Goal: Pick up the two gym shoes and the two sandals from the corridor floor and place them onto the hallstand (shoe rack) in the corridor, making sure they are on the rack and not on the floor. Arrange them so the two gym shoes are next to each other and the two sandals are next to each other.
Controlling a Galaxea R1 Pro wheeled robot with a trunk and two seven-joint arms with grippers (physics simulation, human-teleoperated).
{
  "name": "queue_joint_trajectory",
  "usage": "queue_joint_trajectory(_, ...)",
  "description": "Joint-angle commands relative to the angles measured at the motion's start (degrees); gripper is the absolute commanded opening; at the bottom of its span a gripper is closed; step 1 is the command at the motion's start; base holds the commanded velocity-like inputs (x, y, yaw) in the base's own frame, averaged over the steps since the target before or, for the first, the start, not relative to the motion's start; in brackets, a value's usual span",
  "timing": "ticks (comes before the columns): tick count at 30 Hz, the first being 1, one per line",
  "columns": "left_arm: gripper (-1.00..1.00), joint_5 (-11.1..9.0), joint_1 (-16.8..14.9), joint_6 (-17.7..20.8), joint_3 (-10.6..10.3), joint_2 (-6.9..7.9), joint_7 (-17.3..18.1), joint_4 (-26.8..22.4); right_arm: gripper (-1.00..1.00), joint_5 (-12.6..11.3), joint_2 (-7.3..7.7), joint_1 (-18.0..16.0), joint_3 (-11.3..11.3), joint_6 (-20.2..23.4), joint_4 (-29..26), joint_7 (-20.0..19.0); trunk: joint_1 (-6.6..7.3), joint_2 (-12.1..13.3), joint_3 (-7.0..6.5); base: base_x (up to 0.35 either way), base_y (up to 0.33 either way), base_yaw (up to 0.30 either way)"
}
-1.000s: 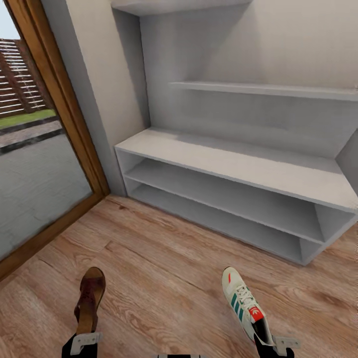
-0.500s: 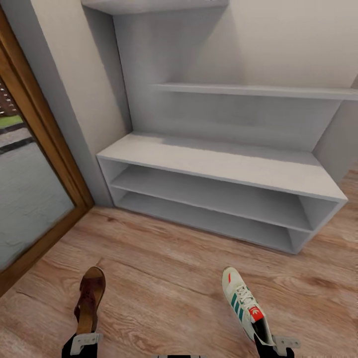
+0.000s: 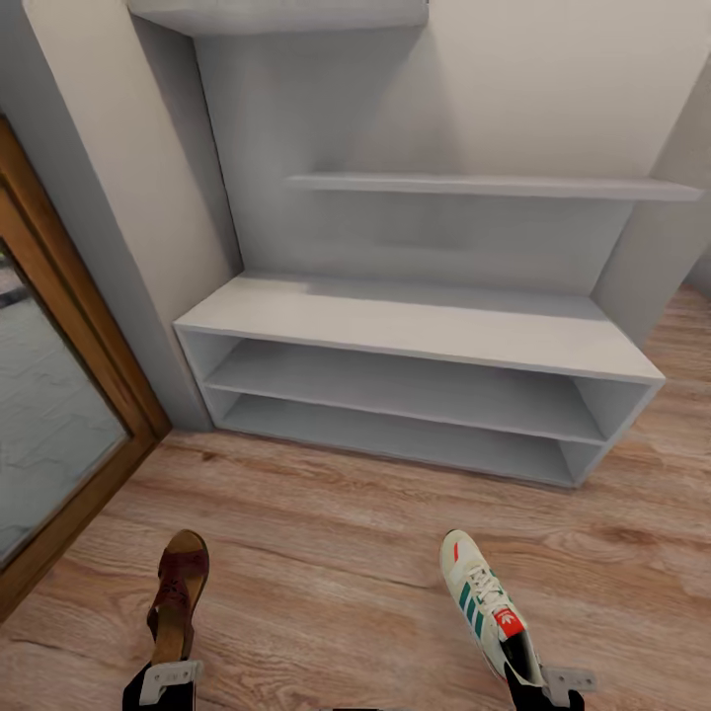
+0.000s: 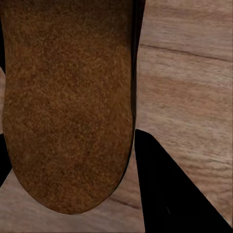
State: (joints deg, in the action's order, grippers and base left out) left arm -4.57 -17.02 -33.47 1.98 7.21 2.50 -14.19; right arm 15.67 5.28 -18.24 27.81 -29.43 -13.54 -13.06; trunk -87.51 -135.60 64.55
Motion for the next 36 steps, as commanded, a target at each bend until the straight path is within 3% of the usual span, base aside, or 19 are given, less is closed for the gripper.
queue_joint_trajectory(1,-1.0,-0.26,-0.03,-0.1,0.04,-0.01,0.23,0.04,-1.0,0.39,-0.01,-0.04,0.49,-0.22,0.02,-0.3,0.01,-0.02,-0.04,0.001,0.317,-0.046)
queue_joint_trajectory(15,-1.0,-0.2,-0.03,-0.1,0.02,-0.01,0.31,0.04,-1.0,0.41,0.44,-0.04,0.49,-0.18,-0.01,-0.47,0.01,-0.02,-0.29,0.079,0.287,-0.006)
queue_joint_trajectory(25,-1.0,-0.33,-0.03,-0.08,0.04,-0.01,0.23,0.04,-1.0,0.33,0.13,-0.04,0.49,-0.15,-0.08,-0.4,0.01,-0.02,-0.29,0.066,0.026,-0.025)
queue_joint_trajectory(36,-1.0,-0.21,-0.03,0.47,-0.04,-0.01,0.21,0.04,-1.0,0.32,1.04,-0.04,0.65,-0.19,-0.16,-0.24,0.01,-0.02,-0.29,0.0,0.0,-0.271)
